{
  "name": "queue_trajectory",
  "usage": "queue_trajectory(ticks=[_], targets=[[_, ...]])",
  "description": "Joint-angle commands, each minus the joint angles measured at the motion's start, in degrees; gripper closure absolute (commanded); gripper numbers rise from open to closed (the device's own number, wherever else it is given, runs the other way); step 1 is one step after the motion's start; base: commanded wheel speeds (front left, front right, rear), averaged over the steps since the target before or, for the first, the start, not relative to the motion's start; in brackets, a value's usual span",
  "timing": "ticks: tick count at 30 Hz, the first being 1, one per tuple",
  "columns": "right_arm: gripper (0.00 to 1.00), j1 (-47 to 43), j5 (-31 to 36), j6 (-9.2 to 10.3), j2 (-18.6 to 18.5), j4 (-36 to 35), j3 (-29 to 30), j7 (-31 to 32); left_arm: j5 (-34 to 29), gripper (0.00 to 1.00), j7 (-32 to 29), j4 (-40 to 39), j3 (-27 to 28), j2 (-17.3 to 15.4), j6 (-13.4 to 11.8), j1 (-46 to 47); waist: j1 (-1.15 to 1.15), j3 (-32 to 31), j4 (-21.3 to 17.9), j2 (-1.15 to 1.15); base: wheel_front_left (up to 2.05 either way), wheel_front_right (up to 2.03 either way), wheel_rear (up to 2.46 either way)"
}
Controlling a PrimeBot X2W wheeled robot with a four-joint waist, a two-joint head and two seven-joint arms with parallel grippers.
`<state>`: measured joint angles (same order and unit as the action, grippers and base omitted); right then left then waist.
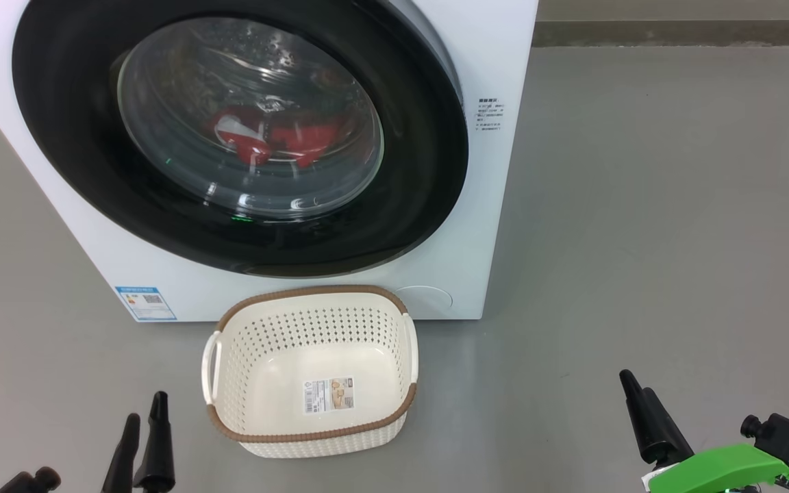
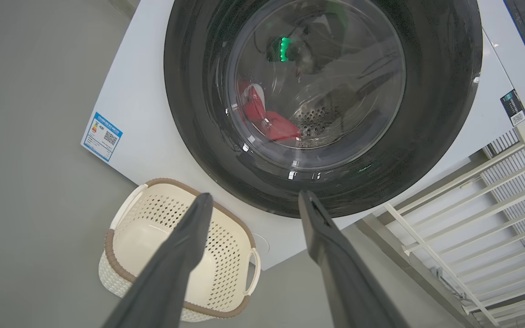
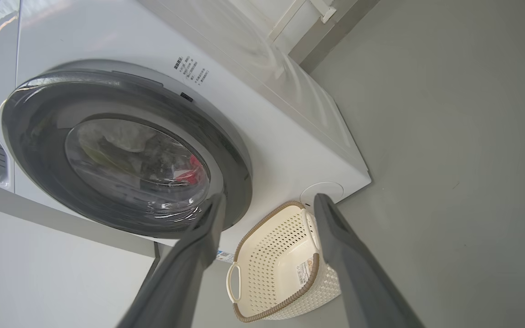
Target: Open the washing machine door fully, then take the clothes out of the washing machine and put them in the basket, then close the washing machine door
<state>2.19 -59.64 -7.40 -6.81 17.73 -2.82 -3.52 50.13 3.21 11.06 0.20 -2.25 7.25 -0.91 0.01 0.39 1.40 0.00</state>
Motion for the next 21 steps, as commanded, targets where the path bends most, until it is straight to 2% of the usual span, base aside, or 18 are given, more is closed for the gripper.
queue_trajectory(ticks=[1, 21], targets=[[0.00, 2.33, 1.32, -0.04, -0.84, -1.27, -0.84, -0.65, -1.79, 0.00, 0.78, -1.94, 0.76, -1.30, -0.19, 0.60, 0.00, 0.02, 0.02, 0.00, 0.00, 0.00, 0.00], [0.00, 3.02, 13.06, -0.06, -2.60, -1.31, -4.17, -4.00, -16.18, 0.00, 4.18, -3.68, -0.47, -2.06, -0.46, -0.10, 0.00, 0.32, 0.60, 0.00, 0.00, 0.00, 0.00]])
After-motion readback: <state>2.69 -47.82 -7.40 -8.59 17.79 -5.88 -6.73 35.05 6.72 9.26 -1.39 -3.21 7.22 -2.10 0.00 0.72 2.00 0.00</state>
